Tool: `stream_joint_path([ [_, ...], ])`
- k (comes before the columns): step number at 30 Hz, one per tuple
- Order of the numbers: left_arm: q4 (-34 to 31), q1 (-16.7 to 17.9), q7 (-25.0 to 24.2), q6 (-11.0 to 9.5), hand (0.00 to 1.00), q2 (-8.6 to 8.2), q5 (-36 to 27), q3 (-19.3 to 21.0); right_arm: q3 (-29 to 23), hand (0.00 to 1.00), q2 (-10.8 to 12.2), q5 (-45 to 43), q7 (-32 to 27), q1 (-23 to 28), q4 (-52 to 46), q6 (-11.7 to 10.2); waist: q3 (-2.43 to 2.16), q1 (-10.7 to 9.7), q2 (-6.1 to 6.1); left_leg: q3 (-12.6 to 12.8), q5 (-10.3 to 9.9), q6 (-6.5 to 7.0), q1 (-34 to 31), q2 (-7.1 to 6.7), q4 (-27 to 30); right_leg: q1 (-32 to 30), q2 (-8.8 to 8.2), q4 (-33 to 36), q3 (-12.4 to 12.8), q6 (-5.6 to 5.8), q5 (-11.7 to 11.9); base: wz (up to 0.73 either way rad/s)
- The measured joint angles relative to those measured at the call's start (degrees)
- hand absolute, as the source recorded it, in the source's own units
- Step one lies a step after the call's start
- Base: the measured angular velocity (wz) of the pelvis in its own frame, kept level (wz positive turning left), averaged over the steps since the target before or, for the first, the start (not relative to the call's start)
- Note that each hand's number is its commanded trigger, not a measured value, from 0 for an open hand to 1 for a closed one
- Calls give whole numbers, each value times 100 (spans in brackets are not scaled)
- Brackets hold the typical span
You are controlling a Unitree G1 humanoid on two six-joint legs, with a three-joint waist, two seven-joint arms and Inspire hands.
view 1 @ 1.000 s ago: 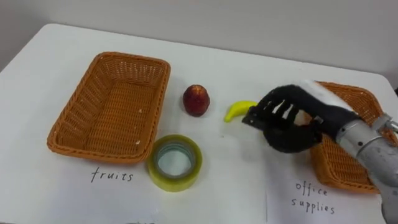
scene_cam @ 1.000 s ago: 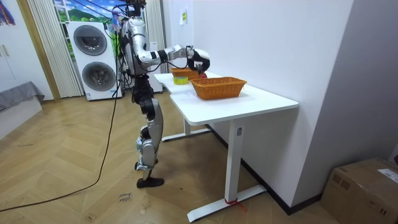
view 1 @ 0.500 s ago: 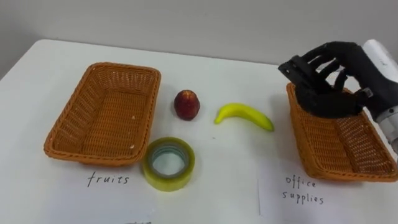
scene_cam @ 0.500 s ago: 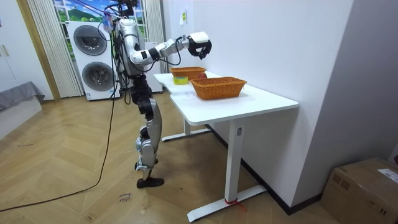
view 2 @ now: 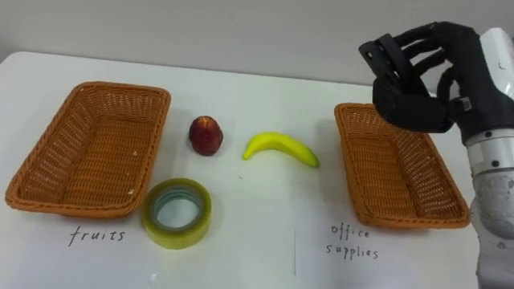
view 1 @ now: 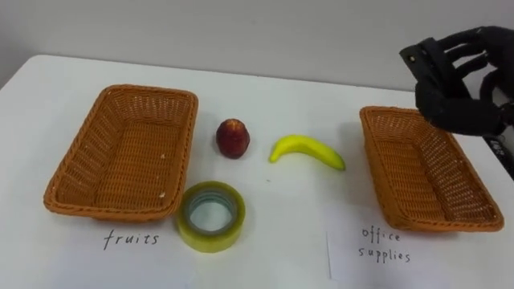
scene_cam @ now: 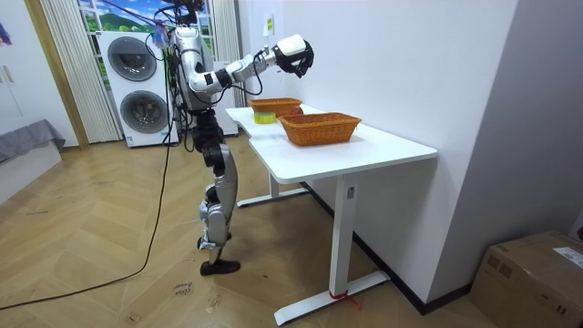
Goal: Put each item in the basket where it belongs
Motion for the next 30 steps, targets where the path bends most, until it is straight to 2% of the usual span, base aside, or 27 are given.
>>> stream_joint_path([
  [11, -1, -11, -226, 28, 0, 10, -18, -5, 33, 100, 2, 9, -44, 289, 339, -3, 2, 32, -65, 2, -1, 1, -2, -2, 4, -6, -8, -6, 0, 3, -2, 0],
  [15, -14, -36, -274, 27, 0, 35, 14, -8, 60, 100, 6, 4, 24, 554, 355, -2, 5, 32, -36, 2, -1, 1, -71, 0, 8, -71, -7, 7, -3, 6, -4, 0],
  [30, 4, -56, -270, 29, 0, 80, 24, -6, 292, 100, 13, -7, 194, 588, 1360, -27, -4, 40, 96, 0, 0, 0, -66, 0, -10, -53, 1, 10, -1, 4, -2, 0],
])
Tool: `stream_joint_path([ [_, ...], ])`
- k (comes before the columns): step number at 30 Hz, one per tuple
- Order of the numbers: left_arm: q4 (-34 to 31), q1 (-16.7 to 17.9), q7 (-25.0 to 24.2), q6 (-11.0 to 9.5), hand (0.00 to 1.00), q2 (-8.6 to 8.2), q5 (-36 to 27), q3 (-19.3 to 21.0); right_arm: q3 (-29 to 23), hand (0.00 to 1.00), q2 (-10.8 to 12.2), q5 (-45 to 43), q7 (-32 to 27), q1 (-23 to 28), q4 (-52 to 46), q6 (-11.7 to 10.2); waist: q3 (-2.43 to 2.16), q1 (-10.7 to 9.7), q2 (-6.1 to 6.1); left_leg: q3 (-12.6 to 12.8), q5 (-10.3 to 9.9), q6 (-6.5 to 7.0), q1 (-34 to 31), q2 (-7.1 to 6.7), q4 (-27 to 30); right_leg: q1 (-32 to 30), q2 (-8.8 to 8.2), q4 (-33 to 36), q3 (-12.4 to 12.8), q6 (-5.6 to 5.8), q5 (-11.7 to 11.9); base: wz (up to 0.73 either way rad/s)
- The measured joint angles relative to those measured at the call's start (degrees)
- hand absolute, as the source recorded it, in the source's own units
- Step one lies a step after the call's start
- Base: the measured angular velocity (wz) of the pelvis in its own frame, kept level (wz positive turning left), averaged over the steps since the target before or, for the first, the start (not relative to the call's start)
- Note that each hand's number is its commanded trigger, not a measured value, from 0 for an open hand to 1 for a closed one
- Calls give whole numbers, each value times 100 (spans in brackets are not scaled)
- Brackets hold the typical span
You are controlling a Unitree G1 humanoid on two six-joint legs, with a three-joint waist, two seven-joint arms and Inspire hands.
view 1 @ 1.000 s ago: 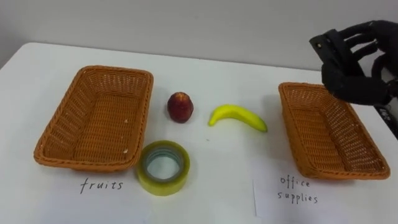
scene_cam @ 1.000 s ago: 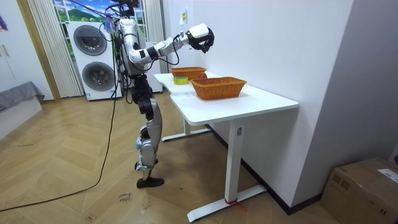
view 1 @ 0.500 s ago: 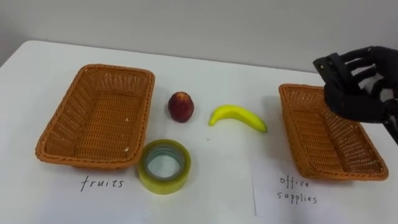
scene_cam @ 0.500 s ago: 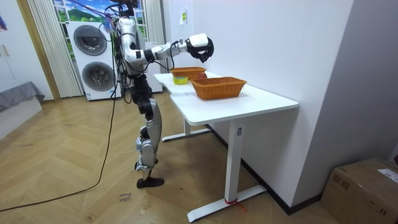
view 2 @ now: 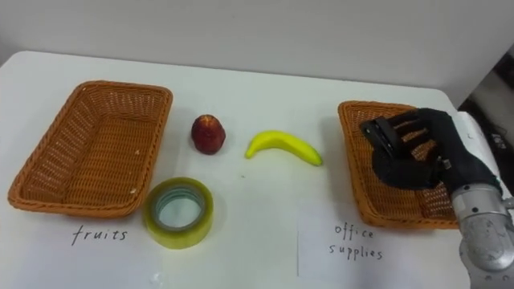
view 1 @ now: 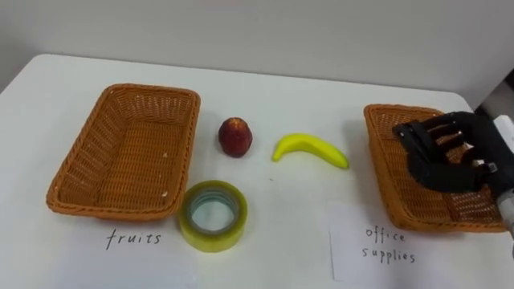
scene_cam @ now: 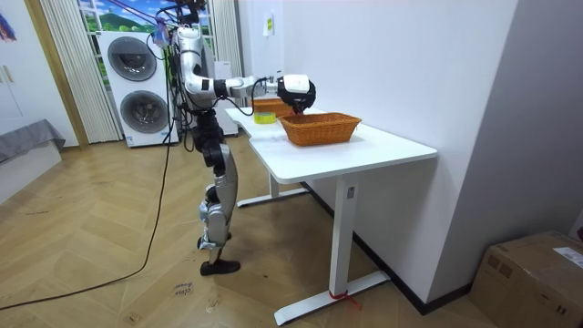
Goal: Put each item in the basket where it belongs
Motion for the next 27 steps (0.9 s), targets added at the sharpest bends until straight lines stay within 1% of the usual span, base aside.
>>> stream_joint_path([
  [3, 0, -6, 37, 0, 0, 11, -7, 0, 45, 100, -1, 0, 1, 0, 66, 0, -3, 4, -2, 0, 1, 0, 14, -2, -34, -4, 2, -1, 2, 0, 0, 0],
  [6, 0, -10, 96, 0, 0, 18, -7, 0, 186, 100, -1, 0, 12, 0, 90, 2, 2, 1, -39, 0, 1, 0, 14, -3, -38, -5, 2, -3, 3, 0, 0, 0],
  [11, 0, -21, 131, 0, 0, 40, -12, 0, 190, 100, -1, 2, 34, 0, 89, 2, 14, 11, -65, 0, 1, 0, 12, -4, -44, -5, 2, -7, 2, 0, 0, 0],
  [13, 0, -21, 131, 0, 0, 42, -13, 0, 191, 82, -1, 11, 34, 0, 89, 2, 20, 19, -70, 0, 1, 0, 12, -4, -45, -6, 2, -8, 3, 0, 0, 0],
  [14, 0, -21, 131, 0, 0, 48, -13, 0, 197, 54, -1, 78, 34, 2, 92, 2, 22, 17, -71, 0, 1, 0, 13, -4, -45, -6, 2, -12, 4, 0, 0, 0],
  [15, 0, -23, 133, 0, 0, 53, -11, 0, 208, 29, -1, 163, 36, 14, 105, 2, 22, 19, -72, 0, 1, 0, 19, -4, -46, 0, 3, -13, 3, 0, 0, 0],
  [16, 0, -27, 137, 0, 0, 54, -11, 0, 220, 0, -1, 172, 40, 16, 105, 3, 22, 19, -71, 0, 1, 0, 24, -4, -47, 3, 2, -12, 3, 0, 0, 0],
  [21, -2, -35, 256, 0, 0, 67, -10, 0, 273, 0, -1, 187, 83, 15, 106, 3, 27, 23, -50, 0, 1, -1, 79, -6, -78, 41, 4, -19, 5, 1, -1, 0],
  [27, -6, -59, 267, 0, 0, 69, -3, 0, 325, 0, -1, 189, 88, 15, 106, 3, 18, 22, -42, 0, 1, 0, 87, -6, -78, 47, 4, -15, 6, 1, -1, 0],
])
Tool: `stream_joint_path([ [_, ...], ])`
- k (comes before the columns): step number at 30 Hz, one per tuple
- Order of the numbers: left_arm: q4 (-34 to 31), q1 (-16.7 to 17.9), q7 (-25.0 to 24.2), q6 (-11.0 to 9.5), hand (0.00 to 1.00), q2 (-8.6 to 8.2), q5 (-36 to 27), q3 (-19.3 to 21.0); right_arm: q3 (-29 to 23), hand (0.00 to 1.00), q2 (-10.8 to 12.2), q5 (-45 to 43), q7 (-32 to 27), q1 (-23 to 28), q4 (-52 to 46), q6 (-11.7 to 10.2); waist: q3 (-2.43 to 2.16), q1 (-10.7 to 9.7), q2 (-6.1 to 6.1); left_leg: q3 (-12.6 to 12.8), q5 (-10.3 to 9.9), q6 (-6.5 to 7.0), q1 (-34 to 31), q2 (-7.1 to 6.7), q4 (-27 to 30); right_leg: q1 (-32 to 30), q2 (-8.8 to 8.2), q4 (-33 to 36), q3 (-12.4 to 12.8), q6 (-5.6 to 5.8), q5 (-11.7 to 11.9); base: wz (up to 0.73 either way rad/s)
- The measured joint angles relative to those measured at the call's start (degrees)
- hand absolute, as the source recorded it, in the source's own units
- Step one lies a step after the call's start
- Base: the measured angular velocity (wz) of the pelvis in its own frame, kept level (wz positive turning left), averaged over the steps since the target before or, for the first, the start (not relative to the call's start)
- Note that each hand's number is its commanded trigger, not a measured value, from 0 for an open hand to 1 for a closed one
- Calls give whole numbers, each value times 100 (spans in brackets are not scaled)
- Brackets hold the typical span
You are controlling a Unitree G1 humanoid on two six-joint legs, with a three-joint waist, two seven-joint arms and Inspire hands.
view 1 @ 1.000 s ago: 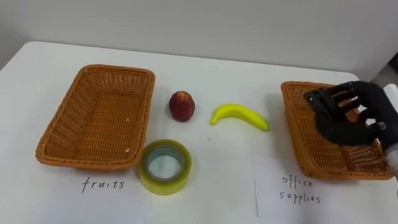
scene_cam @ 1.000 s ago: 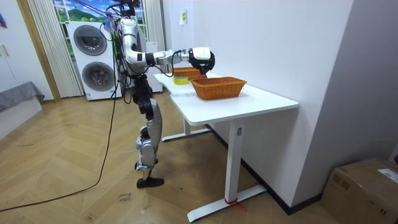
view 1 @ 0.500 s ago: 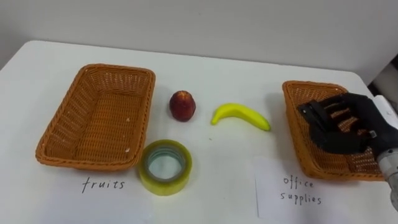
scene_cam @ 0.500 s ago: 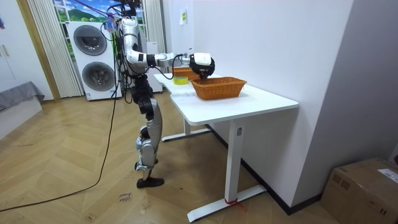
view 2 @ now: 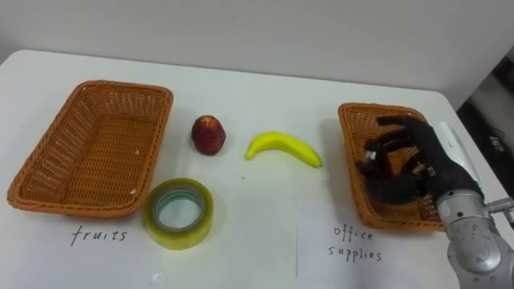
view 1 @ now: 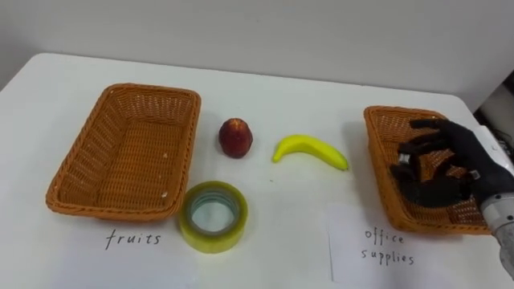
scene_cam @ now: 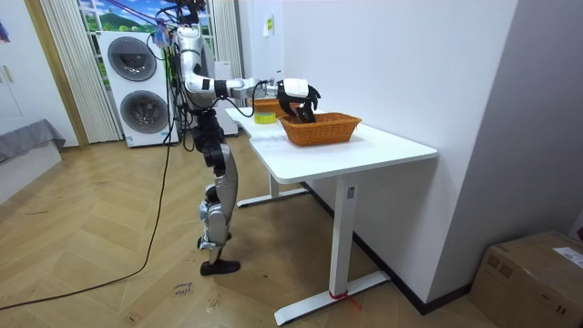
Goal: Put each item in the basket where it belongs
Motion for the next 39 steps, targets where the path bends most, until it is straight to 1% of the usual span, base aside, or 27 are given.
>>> stream_joint_path([
  [9, 0, -1, 55, 0, 0, 4, 0, 0, 11, 0, 0, 1, 60, 0, 0, 1, -23, 0, 9, 1, 0, 0, 1, 1, 2, -3, 0, 8, 6, 0, 0, 0],
  [23, -5, -3, 86, 0, 0, 6, -1, -1, 11, 0, 0, 1, 62, 0, 0, 2, -42, -2, 14, 1, 0, 0, 0, 1, 2, -8, 0, 12, 8, 0, 0, 0],
  [31, -5, -9, 87, 0, 0, 6, 2, 0, 11, 0, 0, -9, 120, 0, 0, 5, -41, -3, 10, -1, 0, 0, 3, 0, 2, -5, -4, 10, 2, 0, 0, 0],
  [39, -2, -11, 104, 0, 0, 6, 2, -32, 10, 0, 0, -92, 49, -6, -35, 3, -28, -21, 3, 1, 0, 0, -5, -2, 4, 2, -4, 1, -4, 1, -1, 0],
])
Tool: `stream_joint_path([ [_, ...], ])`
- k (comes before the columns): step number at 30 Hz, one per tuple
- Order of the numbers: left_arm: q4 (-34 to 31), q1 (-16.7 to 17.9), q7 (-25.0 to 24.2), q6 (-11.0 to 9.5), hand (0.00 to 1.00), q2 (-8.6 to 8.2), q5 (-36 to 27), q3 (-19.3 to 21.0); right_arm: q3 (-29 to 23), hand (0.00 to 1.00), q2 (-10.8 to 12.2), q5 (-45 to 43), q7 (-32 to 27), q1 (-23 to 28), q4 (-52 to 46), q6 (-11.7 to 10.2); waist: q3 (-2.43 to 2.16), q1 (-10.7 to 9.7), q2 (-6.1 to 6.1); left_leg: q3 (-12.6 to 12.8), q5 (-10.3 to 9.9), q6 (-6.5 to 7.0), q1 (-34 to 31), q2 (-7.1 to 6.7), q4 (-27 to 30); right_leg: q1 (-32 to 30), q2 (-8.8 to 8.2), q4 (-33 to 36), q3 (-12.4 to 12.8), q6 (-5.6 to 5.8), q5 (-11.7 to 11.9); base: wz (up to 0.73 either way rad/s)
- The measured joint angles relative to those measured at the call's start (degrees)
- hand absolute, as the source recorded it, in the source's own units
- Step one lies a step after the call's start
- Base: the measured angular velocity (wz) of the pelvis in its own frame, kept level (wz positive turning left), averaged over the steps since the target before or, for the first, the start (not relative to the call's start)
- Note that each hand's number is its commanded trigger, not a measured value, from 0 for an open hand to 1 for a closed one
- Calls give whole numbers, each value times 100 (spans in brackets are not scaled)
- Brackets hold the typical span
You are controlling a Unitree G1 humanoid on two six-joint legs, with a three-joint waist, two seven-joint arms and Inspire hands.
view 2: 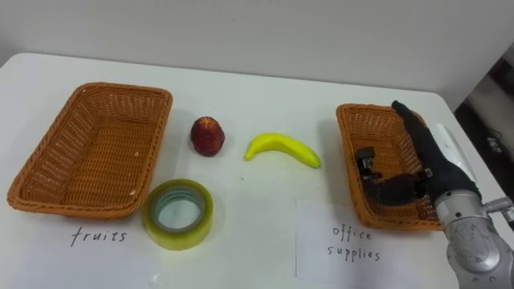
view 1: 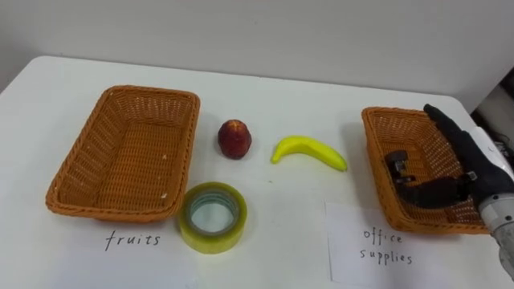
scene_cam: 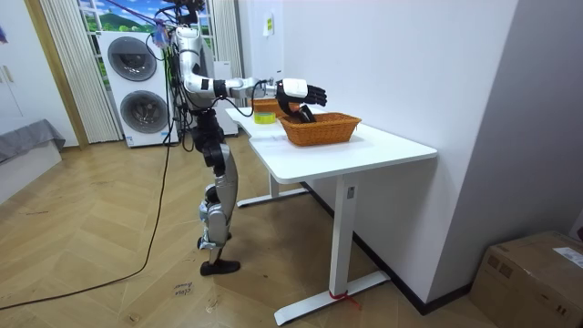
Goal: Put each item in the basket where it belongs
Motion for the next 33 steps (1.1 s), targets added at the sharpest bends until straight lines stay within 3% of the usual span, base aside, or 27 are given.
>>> stream_joint_path([
  [8, 34, -38, -1, -5, 0, -8, 0, -110, 1, 0, 0, 142, -333, -115, -364, -162, 52, 6, 80, 0, 0, 0, -19, -1, -4, -17, 0, -3, 27, 7, -7, 0],
  [17, 13, -122, -2, -36, 0, -13, 2, -104, 67, 0, 0, 411, -541, -230, -1205, -376, 25, 109, 94, 0, 0, 0, -84, -4, -5, -90, 4, 12, 31, 7, -6, 0],
  [28, 24, -113, 107, -18, 0, -110, 1, -252, 546, 0, 14, 790, -567, -280, -1488, -344, 22, 191, 67, 2, 0, 0, -41, -5, -16, -45, -2, 2, -4, 8, -6, 0],
  [33, 6, -122, 102, 2, 0, -107, -7, -361, 818, 0, 26, 780, -615, -411, -1581, -344, 32, 347, 31, -6, 0, 0, -31, -8, -12, 6, -6, -91, -35, 12, -4, 0],
])
